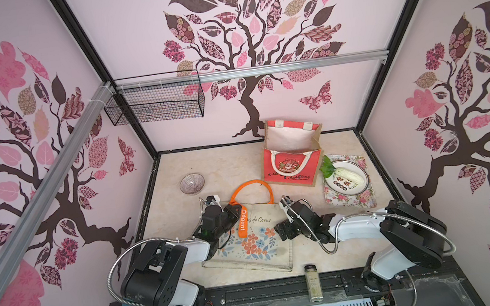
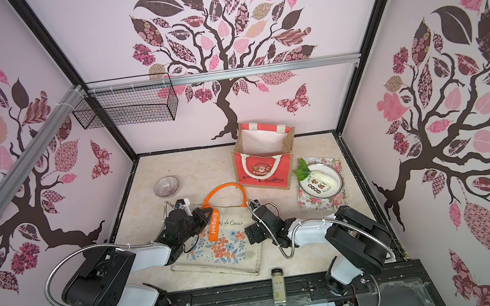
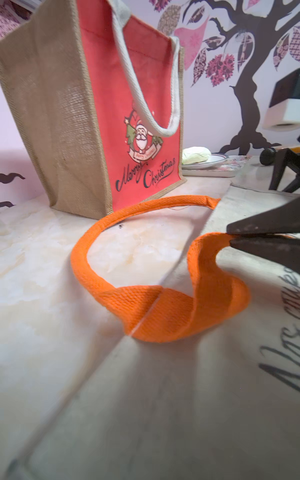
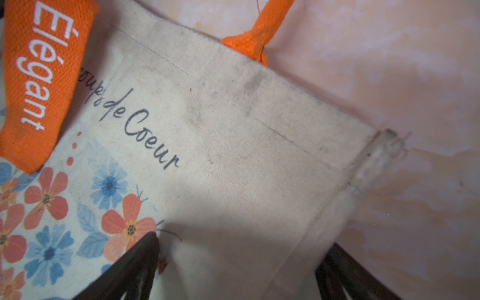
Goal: Put away the canvas bag
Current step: Adjust the canvas bag at the center of the board.
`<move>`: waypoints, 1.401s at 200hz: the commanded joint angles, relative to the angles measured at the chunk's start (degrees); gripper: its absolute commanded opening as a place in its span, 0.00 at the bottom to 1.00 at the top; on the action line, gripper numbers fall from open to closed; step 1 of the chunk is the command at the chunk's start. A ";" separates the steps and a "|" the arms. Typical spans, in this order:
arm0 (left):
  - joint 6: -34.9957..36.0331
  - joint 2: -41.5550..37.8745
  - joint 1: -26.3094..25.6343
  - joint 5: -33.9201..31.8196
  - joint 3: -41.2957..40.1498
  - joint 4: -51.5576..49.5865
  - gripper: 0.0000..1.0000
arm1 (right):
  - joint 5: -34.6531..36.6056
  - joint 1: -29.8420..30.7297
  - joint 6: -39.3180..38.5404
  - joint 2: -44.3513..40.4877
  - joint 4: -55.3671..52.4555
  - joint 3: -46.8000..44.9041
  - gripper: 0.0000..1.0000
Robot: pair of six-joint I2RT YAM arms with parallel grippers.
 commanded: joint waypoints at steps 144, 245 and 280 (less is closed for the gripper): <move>6.89 -12.93 5.28 -20.92 8.71 -27.21 0.61 | -0.84 -0.08 -2.42 2.63 -6.16 -0.71 0.92; 19.22 -14.49 3.02 2.39 6.39 -32.32 0.90 | -3.27 -0.17 -3.91 5.00 -5.46 0.61 0.98; 18.51 -10.77 0.18 1.29 5.88 -27.70 0.80 | -3.13 -0.35 -3.91 4.84 -5.63 0.62 0.97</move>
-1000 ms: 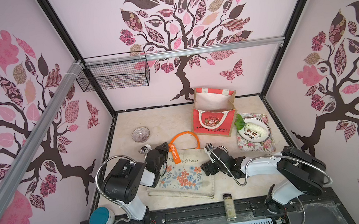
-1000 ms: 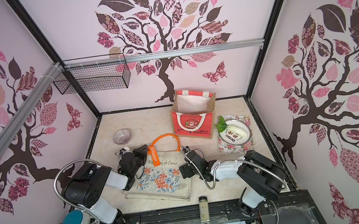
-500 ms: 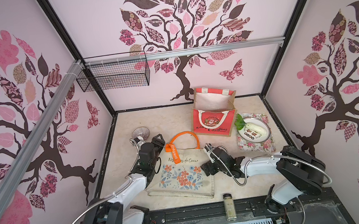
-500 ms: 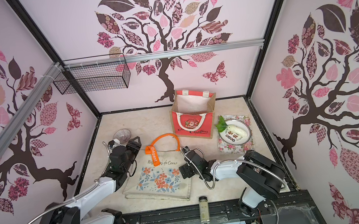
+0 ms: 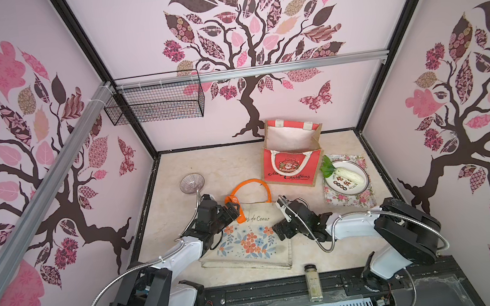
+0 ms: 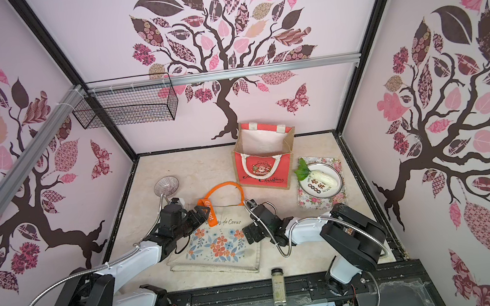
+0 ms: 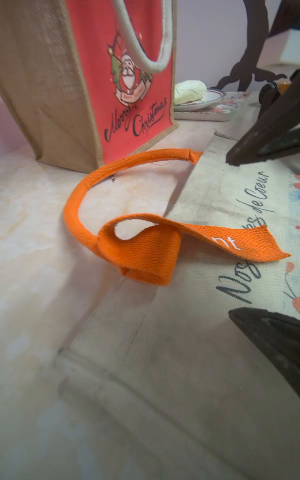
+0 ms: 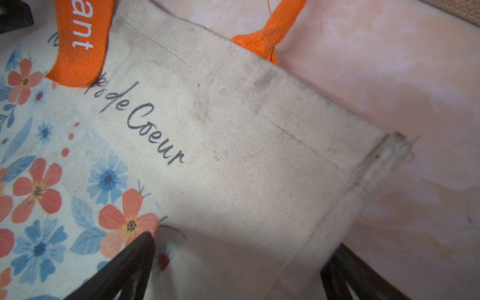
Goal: Put away the canvas bag
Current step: Adjust the canvas bag at the center of the board.
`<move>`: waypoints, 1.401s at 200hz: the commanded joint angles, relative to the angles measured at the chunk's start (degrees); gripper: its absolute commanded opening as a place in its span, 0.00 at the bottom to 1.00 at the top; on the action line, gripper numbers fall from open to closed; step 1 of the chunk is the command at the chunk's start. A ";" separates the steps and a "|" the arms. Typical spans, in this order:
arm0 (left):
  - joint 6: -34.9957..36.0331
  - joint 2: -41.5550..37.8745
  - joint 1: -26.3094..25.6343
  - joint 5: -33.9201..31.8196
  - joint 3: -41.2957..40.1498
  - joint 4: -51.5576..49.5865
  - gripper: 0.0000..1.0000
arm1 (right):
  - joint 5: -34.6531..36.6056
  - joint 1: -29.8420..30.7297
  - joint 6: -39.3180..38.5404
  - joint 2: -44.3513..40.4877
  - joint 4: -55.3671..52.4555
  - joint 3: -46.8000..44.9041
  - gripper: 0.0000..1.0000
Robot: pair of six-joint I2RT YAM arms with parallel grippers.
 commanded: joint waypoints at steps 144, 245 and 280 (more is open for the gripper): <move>-7.08 8.34 -2.18 -3.63 6.38 6.23 0.00 | -2.36 -0.46 0.53 3.93 -6.84 -1.17 0.96; -2.86 26.99 6.13 -8.81 25.24 17.00 0.19 | -2.43 -0.46 0.37 3.79 -5.47 -2.78 0.94; 2.04 31.71 6.30 -7.06 28.29 19.40 0.46 | -2.42 -0.48 0.27 3.88 -4.90 -2.80 0.94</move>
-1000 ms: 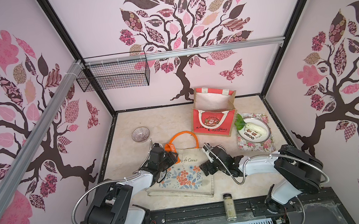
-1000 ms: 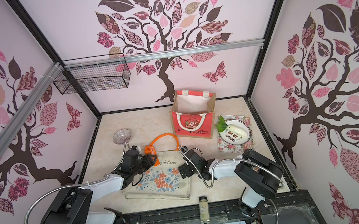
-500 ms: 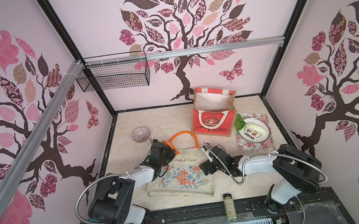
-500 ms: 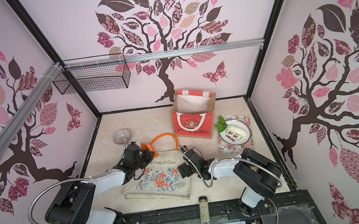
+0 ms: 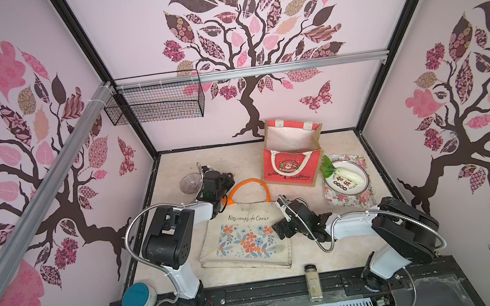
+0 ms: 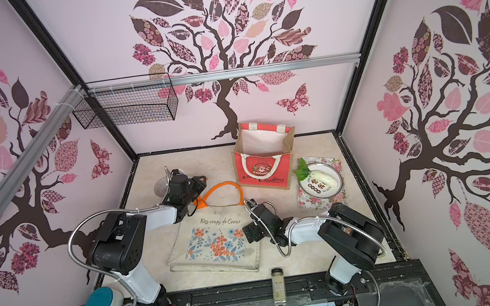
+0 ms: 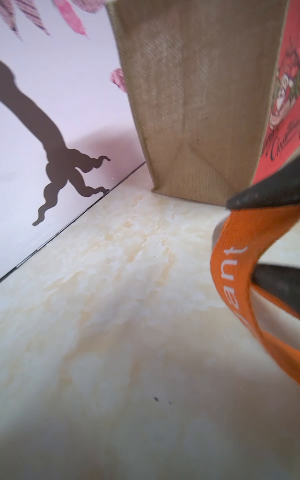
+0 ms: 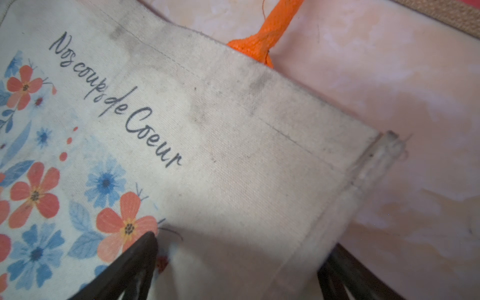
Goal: Put away the canvas bag
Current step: Adjust the canvas bag at the center of the board.
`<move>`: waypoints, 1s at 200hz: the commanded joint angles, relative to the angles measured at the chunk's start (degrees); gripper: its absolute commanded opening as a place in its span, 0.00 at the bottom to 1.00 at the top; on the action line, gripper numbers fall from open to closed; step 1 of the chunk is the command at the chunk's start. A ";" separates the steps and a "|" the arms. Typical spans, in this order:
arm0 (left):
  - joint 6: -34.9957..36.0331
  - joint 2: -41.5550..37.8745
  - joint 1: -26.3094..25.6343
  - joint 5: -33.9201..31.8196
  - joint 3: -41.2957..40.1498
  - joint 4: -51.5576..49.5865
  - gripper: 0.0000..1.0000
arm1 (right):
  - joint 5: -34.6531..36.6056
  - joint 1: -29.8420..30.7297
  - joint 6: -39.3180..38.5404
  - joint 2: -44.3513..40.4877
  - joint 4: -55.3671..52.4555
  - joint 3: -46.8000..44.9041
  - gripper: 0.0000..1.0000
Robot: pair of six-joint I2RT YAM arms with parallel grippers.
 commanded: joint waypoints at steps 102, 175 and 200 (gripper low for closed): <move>4.11 -17.81 -0.11 -3.19 -2.68 -21.82 0.66 | -2.52 0.46 -4.63 10.31 -7.84 5.06 0.92; -1.30 -37.41 -6.33 -10.85 -20.74 -38.48 0.64 | -2.39 4.44 -0.67 15.61 -12.99 13.29 0.88; -3.48 -35.38 -4.87 -12.14 -25.42 -36.78 0.64 | -3.61 4.44 6.17 15.76 -12.71 14.05 0.86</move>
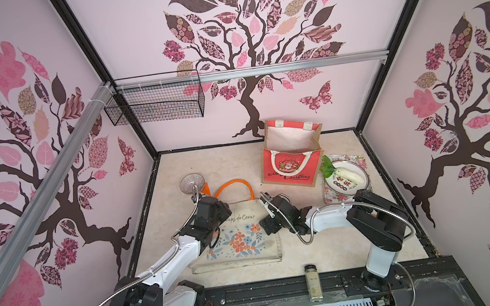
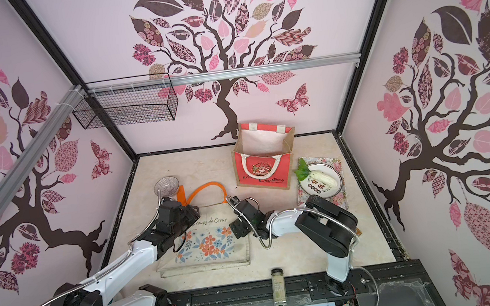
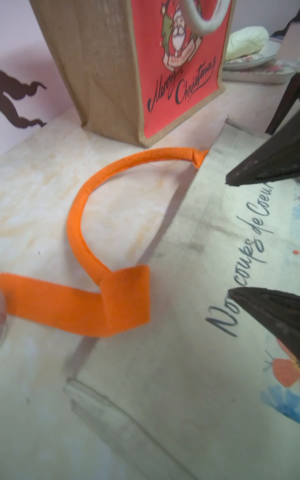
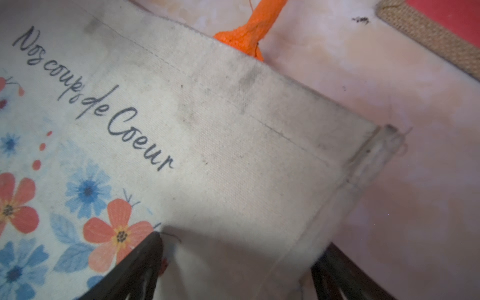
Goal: Put away the canvas bag
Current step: Adjust the canvas bag at the center of the board.
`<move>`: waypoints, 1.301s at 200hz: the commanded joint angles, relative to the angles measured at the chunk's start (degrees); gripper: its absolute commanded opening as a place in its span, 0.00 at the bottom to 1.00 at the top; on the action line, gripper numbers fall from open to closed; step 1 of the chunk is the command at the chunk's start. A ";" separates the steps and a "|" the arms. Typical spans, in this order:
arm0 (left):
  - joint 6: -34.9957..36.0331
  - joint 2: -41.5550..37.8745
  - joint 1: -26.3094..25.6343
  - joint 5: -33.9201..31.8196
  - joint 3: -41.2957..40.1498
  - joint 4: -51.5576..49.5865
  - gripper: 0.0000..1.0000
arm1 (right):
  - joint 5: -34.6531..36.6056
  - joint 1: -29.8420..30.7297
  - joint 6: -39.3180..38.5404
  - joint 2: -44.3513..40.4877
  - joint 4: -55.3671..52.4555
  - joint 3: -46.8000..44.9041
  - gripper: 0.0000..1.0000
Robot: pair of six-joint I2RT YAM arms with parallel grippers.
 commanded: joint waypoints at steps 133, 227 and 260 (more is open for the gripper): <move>-6.47 7.16 11.70 -7.70 -7.99 5.16 0.59 | -6.60 6.47 10.05 10.17 -7.61 10.42 0.87; -5.37 4.98 12.58 -7.43 -6.22 4.90 0.62 | -6.01 7.14 11.17 14.40 -8.32 16.42 0.91; -2.81 0.35 12.19 -7.95 -5.60 3.39 0.69 | -2.49 6.93 9.40 10.48 -11.76 17.41 1.00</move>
